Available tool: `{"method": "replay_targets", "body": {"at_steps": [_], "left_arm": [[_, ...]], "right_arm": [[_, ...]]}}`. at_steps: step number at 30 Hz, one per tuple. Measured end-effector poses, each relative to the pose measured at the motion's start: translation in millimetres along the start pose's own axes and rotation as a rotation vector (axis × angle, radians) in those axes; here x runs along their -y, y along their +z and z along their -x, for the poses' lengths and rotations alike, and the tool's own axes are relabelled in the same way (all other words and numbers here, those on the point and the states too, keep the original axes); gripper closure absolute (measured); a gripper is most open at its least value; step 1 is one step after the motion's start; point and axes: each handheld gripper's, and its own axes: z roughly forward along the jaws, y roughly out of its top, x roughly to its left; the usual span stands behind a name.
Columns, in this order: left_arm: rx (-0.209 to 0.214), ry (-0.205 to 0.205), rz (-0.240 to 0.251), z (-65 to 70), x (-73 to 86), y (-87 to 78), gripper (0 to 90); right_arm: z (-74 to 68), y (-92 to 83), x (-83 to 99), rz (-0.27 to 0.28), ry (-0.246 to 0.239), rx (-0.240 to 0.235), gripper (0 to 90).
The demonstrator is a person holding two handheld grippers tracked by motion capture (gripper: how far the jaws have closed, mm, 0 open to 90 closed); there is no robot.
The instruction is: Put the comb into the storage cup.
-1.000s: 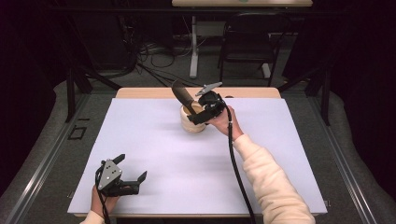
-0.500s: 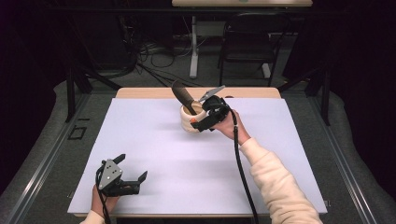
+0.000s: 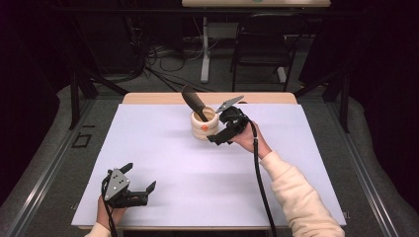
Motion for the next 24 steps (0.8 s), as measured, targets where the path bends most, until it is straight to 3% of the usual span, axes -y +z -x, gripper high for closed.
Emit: {"method": "replay_targets", "body": {"at_steps": [24], "left_arm": [[0.001, 0.003, -0.002, 0.1, 0.0, 0.4, 0.0]], "right_arm": [[-8.0, -3.2, 52.4, -0.032, 0.043, -0.030, 0.0]]}}
